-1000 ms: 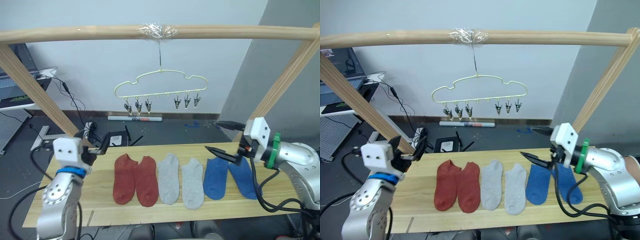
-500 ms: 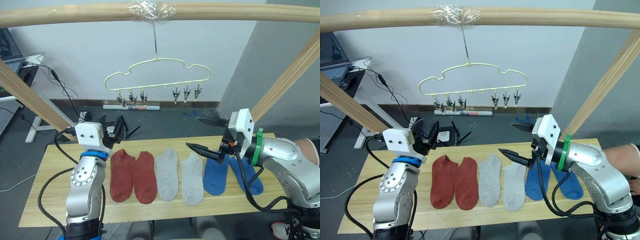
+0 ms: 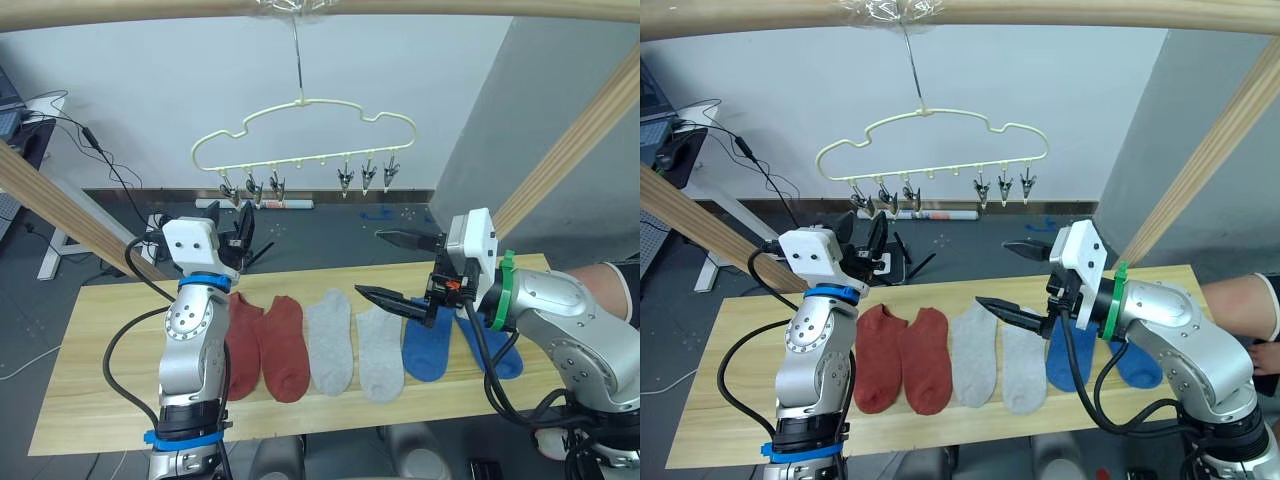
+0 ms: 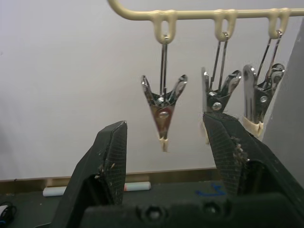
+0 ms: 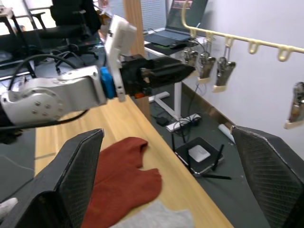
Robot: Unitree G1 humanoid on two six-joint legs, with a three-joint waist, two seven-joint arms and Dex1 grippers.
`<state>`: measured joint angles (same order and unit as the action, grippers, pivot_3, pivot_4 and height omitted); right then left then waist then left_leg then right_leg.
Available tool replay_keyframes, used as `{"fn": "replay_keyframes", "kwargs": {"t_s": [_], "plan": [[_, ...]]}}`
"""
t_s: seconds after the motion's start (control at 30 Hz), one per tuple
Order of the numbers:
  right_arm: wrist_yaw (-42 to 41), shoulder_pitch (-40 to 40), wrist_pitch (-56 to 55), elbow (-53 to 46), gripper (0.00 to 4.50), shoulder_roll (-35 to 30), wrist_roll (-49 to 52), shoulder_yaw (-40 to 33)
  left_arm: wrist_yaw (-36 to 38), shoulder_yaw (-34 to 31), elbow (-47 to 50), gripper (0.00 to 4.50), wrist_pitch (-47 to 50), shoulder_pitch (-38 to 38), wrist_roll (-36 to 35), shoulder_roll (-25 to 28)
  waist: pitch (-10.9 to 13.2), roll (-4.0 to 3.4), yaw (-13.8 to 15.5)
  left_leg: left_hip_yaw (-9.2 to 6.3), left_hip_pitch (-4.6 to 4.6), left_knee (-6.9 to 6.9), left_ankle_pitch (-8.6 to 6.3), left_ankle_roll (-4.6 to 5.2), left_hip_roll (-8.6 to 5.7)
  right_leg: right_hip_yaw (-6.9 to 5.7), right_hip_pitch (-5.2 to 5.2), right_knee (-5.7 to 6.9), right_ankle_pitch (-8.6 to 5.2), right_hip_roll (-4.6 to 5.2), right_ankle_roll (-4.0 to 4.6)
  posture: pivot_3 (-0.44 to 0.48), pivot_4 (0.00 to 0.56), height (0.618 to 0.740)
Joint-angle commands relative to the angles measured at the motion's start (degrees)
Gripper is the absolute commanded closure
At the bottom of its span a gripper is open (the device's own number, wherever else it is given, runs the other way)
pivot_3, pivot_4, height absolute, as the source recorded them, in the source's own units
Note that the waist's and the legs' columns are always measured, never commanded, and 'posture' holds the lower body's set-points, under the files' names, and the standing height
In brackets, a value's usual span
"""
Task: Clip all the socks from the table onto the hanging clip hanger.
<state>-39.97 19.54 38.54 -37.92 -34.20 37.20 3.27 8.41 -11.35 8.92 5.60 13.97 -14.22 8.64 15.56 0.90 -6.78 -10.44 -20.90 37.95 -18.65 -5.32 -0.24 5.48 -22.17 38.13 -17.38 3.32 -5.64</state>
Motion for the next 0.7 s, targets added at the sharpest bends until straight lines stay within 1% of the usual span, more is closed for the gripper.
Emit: {"fn": "replay_keyframes", "kwargs": {"t_s": [0.03, 0.13, 0.27, 0.47, 0.7], "plan": [[0.24, 1.84, -0.64, -1.11, 0.00, 0.82, 0.41, 0.46, -0.14, 0.17, 0.10, 1.71, -1.86, 1.45, 0.19, -0.25, 0.07, 0.00, -0.17, 0.00, 0.00, 0.00, 0.00, 0.00, 0.00, 0.00, 0.00, 0.00, 0.00, 0.00, 0.00, -0.227, 0.306, 0.740], [0.28, 2.43, -0.42, -0.83, 0.00, 1.33, 0.39, 0.87, 0.04, 0.89, -0.55, 1.71, -2.04, 2.91, 0.05, -0.69, 0.26, 0.06, -0.31, 0.00, -0.01, 0.00, 0.00, -0.01, -0.01, 0.00, 0.00, -0.01, 0.00, 0.00, 0.00, -0.224, 0.309, 0.740], [0.24, 2.62, -0.13, -0.94, 0.00, 1.74, 0.74, 1.30, -2.45, 0.47, -0.42, 1.71, -1.82, 4.25, 0.83, -1.47, 0.35, 0.09, -0.35, 0.01, -0.04, -0.01, 0.05, -0.09, -0.01, -0.01, -0.01, -0.09, 0.00, 0.01, 0.00, -0.224, 0.309, 0.740], [0.31, 2.80, -0.45, -0.52, 0.00, 2.07, 0.32, 1.61, -5.15, -0.20, 2.66, 1.71, -0.95, 3.35, 1.35, -1.36, 0.71, 0.18, -0.80, 0.02, -0.05, -0.03, 0.06, -0.11, 0.00, 0.00, -0.05, -0.08, 0.00, 0.01, 0.00, -0.217, 0.306, 0.740], [1.76, 3.06, -2.13, 1.00, 0.00, 4.30, -0.64, 1.32, -6.04, -1.46, 3.56, 1.71, 0.17, 3.47, 1.10, -0.15, 0.94, 0.27, -0.95, 0.02, -0.05, -0.02, 0.04, -0.08, -0.01, 0.00, -0.06, -0.06, 0.00, 0.01, 0.00, -0.208, 0.305, 0.740]]}}
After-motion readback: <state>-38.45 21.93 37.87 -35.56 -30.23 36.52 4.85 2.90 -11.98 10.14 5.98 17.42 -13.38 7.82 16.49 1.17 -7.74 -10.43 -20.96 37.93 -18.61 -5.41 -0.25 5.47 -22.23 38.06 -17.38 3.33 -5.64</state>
